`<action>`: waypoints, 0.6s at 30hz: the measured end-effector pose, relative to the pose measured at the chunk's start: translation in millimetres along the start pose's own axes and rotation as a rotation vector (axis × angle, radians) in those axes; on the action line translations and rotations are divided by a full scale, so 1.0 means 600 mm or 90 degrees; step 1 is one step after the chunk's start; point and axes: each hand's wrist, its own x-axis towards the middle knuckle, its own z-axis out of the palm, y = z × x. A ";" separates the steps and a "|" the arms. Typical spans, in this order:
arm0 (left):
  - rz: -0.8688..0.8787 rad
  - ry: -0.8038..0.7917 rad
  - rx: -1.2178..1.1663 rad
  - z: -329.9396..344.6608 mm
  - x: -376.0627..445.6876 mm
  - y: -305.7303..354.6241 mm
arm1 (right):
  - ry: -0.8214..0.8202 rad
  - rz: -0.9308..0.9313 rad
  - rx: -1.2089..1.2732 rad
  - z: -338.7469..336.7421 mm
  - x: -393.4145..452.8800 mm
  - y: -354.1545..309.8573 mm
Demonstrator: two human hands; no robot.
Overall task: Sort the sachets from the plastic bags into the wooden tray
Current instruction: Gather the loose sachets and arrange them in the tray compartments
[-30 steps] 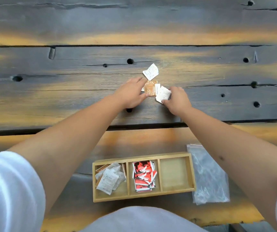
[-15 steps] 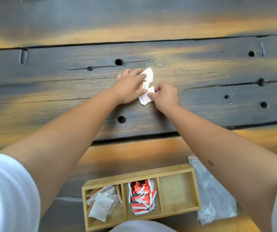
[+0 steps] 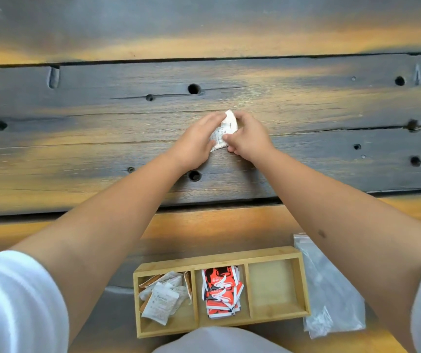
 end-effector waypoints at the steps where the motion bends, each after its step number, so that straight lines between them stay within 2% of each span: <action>1: -0.019 0.000 -0.005 0.000 -0.003 0.002 | -0.001 0.002 -0.003 -0.001 -0.001 -0.002; 9: -0.147 0.023 0.145 0.008 -0.004 0.007 | -0.035 0.000 0.002 0.000 -0.002 0.003; 14: -0.150 0.044 0.117 0.007 0.000 0.003 | -0.031 -0.068 -0.040 -0.002 -0.008 0.009; 18: -0.111 0.040 0.108 0.007 -0.010 0.009 | -0.009 -0.125 -0.104 0.005 -0.025 0.011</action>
